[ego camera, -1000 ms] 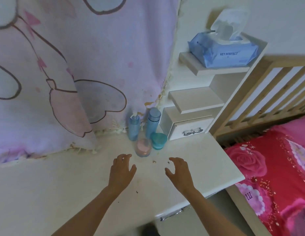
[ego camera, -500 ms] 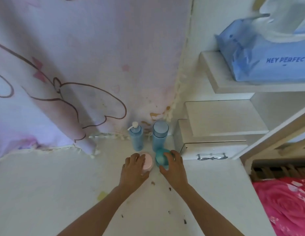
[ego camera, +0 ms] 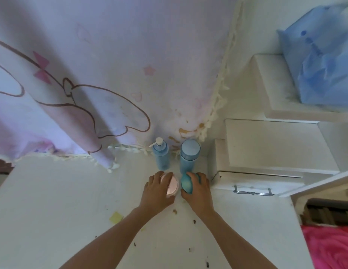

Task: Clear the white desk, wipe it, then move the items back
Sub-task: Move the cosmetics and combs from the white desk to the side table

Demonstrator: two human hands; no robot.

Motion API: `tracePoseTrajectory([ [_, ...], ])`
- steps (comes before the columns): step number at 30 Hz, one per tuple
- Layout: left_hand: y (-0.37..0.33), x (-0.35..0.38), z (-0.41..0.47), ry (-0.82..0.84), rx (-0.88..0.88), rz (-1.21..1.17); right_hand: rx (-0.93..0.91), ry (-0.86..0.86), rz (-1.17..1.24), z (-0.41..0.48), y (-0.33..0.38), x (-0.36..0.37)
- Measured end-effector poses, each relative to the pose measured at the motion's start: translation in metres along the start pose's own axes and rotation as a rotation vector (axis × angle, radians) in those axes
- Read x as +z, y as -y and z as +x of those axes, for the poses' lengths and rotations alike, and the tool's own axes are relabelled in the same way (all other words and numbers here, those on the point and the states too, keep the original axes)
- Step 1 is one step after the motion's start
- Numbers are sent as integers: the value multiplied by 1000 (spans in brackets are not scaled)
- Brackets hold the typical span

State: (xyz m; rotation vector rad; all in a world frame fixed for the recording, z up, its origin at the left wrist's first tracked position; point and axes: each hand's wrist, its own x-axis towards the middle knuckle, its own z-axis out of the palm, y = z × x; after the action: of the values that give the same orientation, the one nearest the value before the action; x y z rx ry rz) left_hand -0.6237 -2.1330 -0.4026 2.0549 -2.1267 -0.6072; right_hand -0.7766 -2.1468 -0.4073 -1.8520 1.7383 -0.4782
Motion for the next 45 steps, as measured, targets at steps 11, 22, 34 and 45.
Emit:
tracePoseTrajectory([
  [11, 42, -22, -44, -162, -126, -69, -137, 93, -40, -14, 46, 14],
  [22, 167, -69, -231, -461, -574, -135, -521, 349, -26, -97, 204, 104],
  [34, 260, -42, -571, -837, -1215, -220, -1096, 728, -24, -338, 369, 243],
  [45, 257, -1, -734, -1058, -1665, -260, -1451, 1051, -32, -493, 441, 325],
])
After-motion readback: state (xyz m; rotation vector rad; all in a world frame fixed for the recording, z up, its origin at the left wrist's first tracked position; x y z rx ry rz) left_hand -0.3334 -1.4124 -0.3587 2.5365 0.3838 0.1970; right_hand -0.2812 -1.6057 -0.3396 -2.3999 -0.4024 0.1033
